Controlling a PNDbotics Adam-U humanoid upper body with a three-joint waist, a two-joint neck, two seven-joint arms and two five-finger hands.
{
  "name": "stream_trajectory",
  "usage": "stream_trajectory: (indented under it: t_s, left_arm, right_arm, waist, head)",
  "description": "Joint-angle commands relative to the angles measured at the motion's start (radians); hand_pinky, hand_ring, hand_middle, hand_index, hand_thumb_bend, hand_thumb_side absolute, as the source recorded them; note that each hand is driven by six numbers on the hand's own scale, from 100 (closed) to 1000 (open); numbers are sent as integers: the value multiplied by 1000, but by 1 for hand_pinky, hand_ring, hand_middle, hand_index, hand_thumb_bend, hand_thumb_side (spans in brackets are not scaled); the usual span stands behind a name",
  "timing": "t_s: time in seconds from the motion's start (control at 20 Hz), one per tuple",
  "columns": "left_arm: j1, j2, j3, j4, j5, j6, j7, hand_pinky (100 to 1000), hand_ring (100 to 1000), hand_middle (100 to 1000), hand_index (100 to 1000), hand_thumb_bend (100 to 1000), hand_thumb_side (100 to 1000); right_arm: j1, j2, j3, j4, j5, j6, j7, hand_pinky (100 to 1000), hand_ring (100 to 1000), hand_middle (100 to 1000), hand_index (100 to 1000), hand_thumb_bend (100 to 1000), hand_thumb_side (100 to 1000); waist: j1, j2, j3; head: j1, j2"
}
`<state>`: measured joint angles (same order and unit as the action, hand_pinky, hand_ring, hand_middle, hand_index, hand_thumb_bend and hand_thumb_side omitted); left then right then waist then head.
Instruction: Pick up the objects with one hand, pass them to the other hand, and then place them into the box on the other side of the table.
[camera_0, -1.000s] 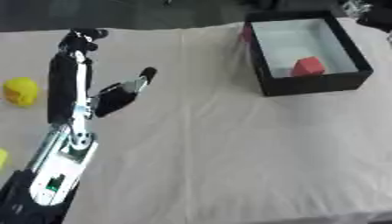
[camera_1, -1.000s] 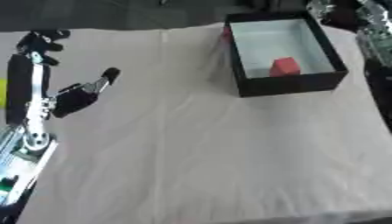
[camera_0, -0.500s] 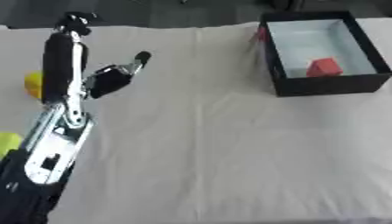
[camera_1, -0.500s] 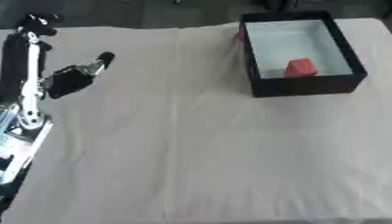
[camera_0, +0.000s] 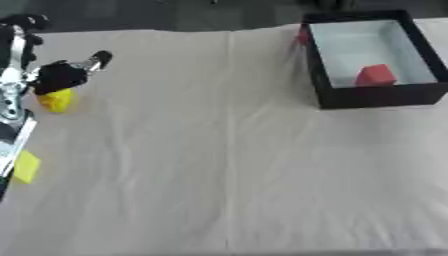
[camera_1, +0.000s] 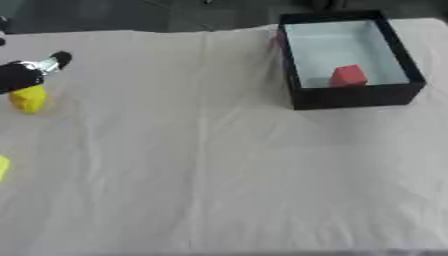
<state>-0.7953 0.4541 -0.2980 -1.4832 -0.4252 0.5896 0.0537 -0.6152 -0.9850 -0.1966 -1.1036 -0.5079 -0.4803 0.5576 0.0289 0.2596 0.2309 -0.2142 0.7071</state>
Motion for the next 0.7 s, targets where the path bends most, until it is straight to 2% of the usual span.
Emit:
stream_trajectory:
  t_s: [0.05, 0.25, 0.4, 0.5, 0.7]
  left_arm:
    - [-8, 110, 7, -25, 82, 80, -40, 705, 772, 764, 796, 709, 447]
    - [-8, 192, -37, -2, 181, 214, -82, 718, 776, 755, 787, 735, 472]
    - [-3, 226, -70, 12, 250, 290, -95, 723, 772, 746, 779, 749, 496]
    - [3, 246, -85, 28, 298, 311, -92, 723, 768, 738, 770, 766, 513]
    - [11, 273, -111, 57, 381, 317, -60, 723, 762, 726, 759, 788, 539]
  right_arm:
    - [-7, -60, -11, -5, 12, -3, -6, 1000, 1000, 1000, 977, 100, 470]
    - [-4, -60, -6, 9, 32, -7, -4, 1000, 1000, 1000, 977, 100, 465]
    - [-5, -61, -3, 12, 44, -14, -2, 1000, 1000, 1000, 974, 100, 460]
    - [-4, -66, -1, 13, 51, -20, -3, 1000, 1000, 1000, 973, 100, 456]
    - [-10, -69, 3, 29, 72, -21, -4, 1000, 1000, 1000, 972, 100, 452]
  waist:
    - [1, -31, 2]
    - [8, -33, 5]
    - [12, -33, 4]
    - [16, -34, 4]
    - [26, -36, 6]
  head:
    - [11, 11]
    - [19, 16]
    - [21, 22]
    - [25, 32]
    - [40, 43]
